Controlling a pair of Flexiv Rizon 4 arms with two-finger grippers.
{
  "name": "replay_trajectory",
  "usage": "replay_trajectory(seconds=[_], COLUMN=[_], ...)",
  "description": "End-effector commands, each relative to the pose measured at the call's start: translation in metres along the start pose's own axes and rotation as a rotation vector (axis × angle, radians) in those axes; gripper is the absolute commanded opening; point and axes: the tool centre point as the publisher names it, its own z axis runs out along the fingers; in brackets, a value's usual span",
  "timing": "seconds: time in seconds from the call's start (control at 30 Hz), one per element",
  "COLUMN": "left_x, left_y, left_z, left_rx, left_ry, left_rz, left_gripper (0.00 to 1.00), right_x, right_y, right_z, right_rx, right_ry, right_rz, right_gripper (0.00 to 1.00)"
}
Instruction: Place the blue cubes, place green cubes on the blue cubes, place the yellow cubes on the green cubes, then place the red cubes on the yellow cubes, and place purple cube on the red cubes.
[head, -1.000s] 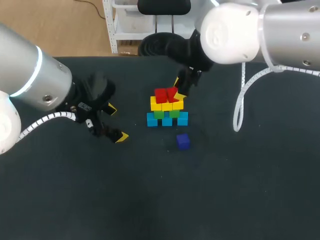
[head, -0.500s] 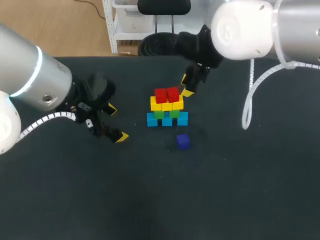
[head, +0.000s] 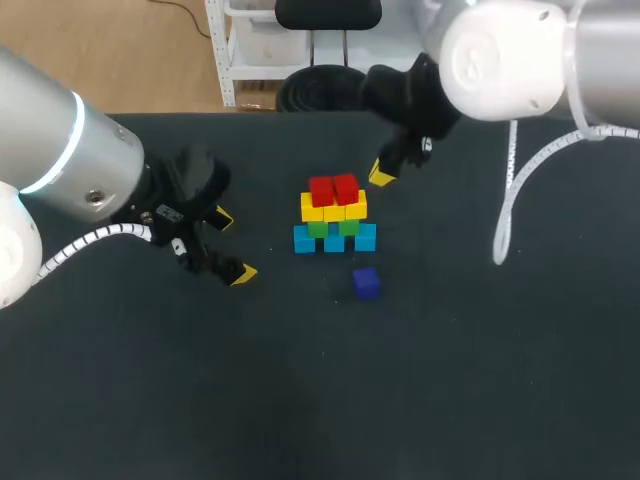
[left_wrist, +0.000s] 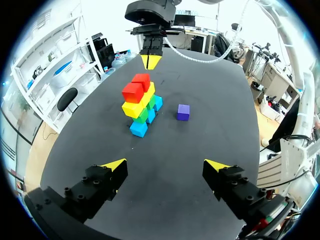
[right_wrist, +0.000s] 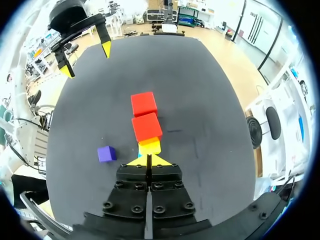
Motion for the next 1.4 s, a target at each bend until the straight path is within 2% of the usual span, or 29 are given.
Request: replay_trajectory(seconds=[0.03, 1.4], left_x=[0.0, 0.0], left_y=[0.0, 0.0], left_z=[0.0, 0.0], left_rx=[-0.003, -0.003], left_ry=[0.001, 0.001], left_rz=[-0.001, -0.001], left_gripper=[1.0, 1.0], right_x=[-0.001, -0.014], right_y=[-0.002, 0.008], right_z=[0.002, 0.009], right_rx=[-0.007, -0.053], right_ry=[-0.003, -0.019], right_rz=[-0.002, -0.031], right_gripper=[0.0, 0.0])
